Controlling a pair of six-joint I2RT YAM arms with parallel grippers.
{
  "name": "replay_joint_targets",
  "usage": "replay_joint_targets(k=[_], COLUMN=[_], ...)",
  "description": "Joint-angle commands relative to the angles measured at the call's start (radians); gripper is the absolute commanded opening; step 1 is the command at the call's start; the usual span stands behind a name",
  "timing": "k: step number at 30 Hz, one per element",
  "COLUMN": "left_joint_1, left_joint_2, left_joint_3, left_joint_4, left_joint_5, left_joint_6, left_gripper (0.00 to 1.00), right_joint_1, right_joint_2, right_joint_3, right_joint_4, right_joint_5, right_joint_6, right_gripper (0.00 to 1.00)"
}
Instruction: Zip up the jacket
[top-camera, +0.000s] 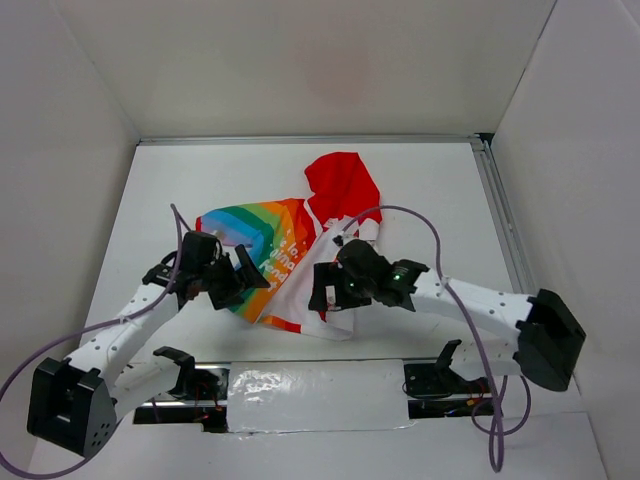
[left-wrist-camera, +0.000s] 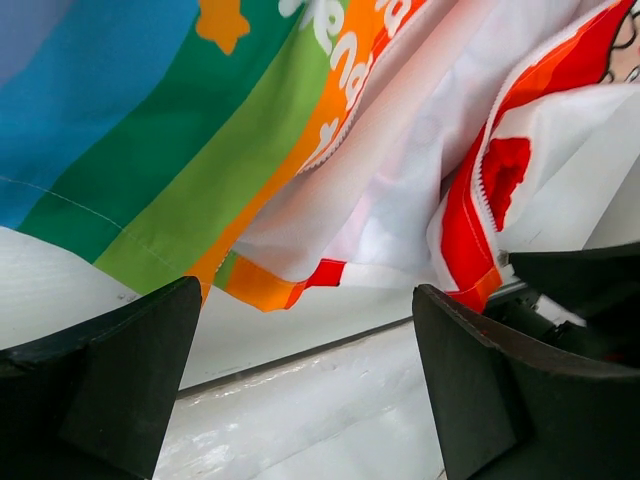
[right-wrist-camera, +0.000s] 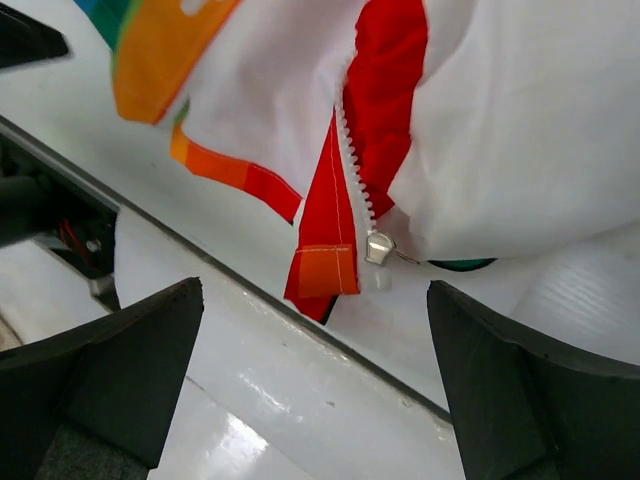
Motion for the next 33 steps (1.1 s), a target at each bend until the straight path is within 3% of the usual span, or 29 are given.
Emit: replay_joint_targets(k=[1,5,9,12,15,17,23,26,29,33], left_joint_1=[0.035,0.069,0.123,0.179,0.258,0.285,0.261,0.208,0.138,0.051], left_joint_2=[-0.040,-0.112,-0.175,-0.202,-0.201,-0.184,-0.126,-0.089,-0.048,0.038], left_joint_3=[0.057,0.032,-0.007,-0.027,-0.028,-0.024,-0.025,-0.019,-0.012,0.011], left_joint_4=[-0.047,-0.065,-0.093,-0.098,-0.067,-0.041,0.074,0.120,0.157,0.169], left_joint_5=[-0.021,-0.026,-0.044,-0.081,-0.007,0.034,0.183,0.231,0.220,0.189], left_joint_6=[-0.016,-0.118,-0.190,-0.201,-0.141,-0.103,0.029,0.065,0.074,0.079], left_gripper=[0.99,0.99,0.99,0.99,0.99,0.99,0.99,0.99,0.99,0.99], right_joint_1=[0.029,0.122,0.251,0.348,0.385,0.379,0.343,0.282,0.196,0.161], right_joint_2=[0.102,0.310,0.470,0.556,0.616,0.586,0.290,0.198,0.204,0.317], right_joint_3=[0.065,0.256,0.546,0.661,0.718,0.673,0.398,0.242,0.125,0.140], right_joint_4=[0.112,0.071,-0.104,-0.170,-0.242,-0.244,-0.210,-0.186,-0.065,-0.023], right_joint_5=[-0.108,-0.082,0.117,0.223,0.287,0.307,0.339,0.267,0.119,0.074], right_joint_6=[0.021,-0.051,-0.116,-0.165,-0.139,-0.104,0.036,0.114,0.128,0.088], right_gripper=[1.00,0.99,1.00,1.00,1.00,1.00,1.00,1.00,0.99,0.91])
